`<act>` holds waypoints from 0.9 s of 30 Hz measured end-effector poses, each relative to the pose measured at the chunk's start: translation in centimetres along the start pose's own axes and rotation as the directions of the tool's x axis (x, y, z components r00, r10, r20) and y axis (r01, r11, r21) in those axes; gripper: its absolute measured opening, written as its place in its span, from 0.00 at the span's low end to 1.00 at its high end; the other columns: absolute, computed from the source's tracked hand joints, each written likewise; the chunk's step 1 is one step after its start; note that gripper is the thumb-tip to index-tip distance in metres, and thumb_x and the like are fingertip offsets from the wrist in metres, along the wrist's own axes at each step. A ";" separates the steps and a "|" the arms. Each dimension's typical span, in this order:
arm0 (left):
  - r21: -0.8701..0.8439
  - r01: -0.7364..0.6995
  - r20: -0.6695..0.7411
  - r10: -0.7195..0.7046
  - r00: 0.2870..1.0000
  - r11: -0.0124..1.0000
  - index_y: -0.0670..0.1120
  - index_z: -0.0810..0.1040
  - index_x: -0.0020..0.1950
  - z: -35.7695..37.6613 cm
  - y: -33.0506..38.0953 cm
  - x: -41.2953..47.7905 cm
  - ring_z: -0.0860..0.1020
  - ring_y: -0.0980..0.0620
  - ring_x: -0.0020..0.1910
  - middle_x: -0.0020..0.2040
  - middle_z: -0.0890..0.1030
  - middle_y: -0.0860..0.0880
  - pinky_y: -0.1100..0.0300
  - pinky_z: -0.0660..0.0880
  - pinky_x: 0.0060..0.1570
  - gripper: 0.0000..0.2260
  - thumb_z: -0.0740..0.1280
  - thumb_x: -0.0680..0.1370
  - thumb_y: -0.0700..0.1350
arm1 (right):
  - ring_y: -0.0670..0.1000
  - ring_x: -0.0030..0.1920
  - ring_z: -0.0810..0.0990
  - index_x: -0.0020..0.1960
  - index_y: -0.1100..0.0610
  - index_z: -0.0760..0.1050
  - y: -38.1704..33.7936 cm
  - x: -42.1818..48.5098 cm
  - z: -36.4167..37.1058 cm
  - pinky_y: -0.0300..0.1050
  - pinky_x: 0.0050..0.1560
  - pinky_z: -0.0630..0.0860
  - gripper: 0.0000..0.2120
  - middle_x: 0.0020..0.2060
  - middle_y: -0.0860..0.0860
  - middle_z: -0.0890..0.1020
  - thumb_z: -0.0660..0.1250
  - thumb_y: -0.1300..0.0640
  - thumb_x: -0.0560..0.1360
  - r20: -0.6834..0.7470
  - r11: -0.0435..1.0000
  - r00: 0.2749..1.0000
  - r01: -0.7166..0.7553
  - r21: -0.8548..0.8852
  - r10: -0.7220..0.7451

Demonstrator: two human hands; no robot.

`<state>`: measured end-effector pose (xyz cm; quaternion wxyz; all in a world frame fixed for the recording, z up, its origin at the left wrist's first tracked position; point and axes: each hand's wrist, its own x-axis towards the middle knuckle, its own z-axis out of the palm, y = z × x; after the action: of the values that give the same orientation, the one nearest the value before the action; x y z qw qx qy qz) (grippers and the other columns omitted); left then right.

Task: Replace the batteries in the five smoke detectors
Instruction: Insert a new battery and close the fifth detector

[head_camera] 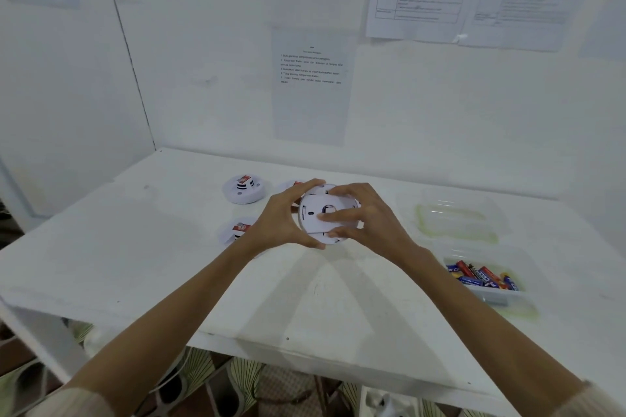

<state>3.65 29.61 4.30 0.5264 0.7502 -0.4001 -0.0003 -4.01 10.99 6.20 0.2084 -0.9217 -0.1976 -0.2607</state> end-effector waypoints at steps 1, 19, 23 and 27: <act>0.018 -0.016 -0.007 0.016 1.000 1.000 0.51 0.70 0.68 0.1 0.1 0.1 0.74 0.53 0.61 0.63 0.75 0.52 0.57 0.77 0.55 0.43 0.83 0.55 0.46 | 0.45 0.59 0.65 0.50 0.48 0.83 0.1 0.1 -0.2 0.41 0.56 0.65 0.11 0.59 0.53 0.76 0.71 0.53 0.69 0.013 1.000 1.000 0.015 0.007 -0.015; 0.038 -0.057 -0.051 0.059 0.997 0.998 0.55 0.70 0.66 0.5 0.5 1.1 0.74 0.58 0.60 0.63 0.75 0.55 0.69 0.75 0.49 0.42 0.82 0.54 0.45 | 0.40 0.62 0.63 0.60 0.45 0.75 2.3 0.2 0.3 0.30 0.60 0.61 0.28 0.60 0.36 0.70 0.69 0.39 0.61 -0.137 0.978 0.985 -0.079 0.191 0.107; 0.042 -0.078 -0.035 0.079 0.996 0.996 0.60 0.68 0.64 0.5 0.5 1.3 0.74 0.60 0.60 0.63 0.75 0.56 0.70 0.74 0.51 0.41 0.81 0.55 0.51 | 0.43 0.63 0.64 0.56 0.42 0.75 2.6 0.3 -0.4 0.26 0.59 0.65 0.28 0.62 0.41 0.63 0.77 0.45 0.57 -0.094 0.936 0.981 -0.129 0.328 0.168; 0.065 -0.077 -0.028 0.079 0.996 0.995 0.60 0.67 0.65 0.6 0.3 1.5 0.74 0.60 0.60 0.62 0.74 0.59 0.71 0.73 0.52 0.41 0.79 0.55 0.54 | 0.33 0.57 0.69 0.59 0.42 0.74 3.1 0.7 -1.2 0.25 0.52 0.66 0.29 0.58 0.45 0.70 0.79 0.51 0.60 0.018 0.958 0.993 -0.119 0.261 0.119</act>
<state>4.26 28.18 4.93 0.5078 0.7504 -0.4208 0.0448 -2.49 7.98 6.66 0.3433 -0.8967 -0.1747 -0.2183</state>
